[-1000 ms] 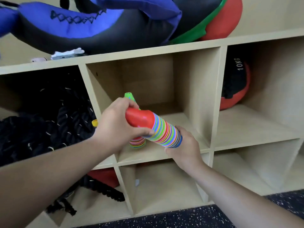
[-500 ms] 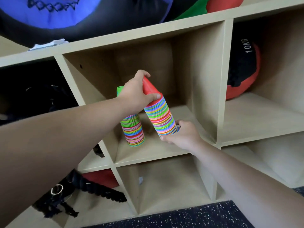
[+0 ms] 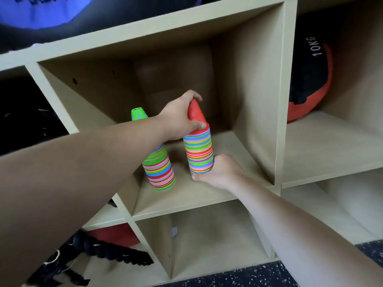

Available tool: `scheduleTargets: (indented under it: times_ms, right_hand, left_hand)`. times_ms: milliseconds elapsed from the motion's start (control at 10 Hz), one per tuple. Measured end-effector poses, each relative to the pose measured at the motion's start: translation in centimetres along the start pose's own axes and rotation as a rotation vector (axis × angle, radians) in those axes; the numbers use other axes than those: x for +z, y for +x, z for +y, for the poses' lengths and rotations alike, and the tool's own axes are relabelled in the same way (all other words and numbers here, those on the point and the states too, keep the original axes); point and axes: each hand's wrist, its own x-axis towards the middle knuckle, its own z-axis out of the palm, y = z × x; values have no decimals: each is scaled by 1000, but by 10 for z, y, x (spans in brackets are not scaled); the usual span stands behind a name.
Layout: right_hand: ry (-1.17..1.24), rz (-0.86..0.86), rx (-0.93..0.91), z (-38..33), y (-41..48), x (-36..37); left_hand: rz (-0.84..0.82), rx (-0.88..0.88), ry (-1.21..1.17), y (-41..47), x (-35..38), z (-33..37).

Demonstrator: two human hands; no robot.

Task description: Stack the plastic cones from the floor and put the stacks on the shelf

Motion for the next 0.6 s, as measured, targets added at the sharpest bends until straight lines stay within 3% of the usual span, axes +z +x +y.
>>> scheduleTargets:
  times_ms: [400,600]
  right_hand:
    - [42,68,-4,4,-2,-11]
    - [385,142,-180,1,-35,-46]
  left_hand:
    - [27,-21,32,-11,10,-2]
    - [172,86,62,-44,0,0]
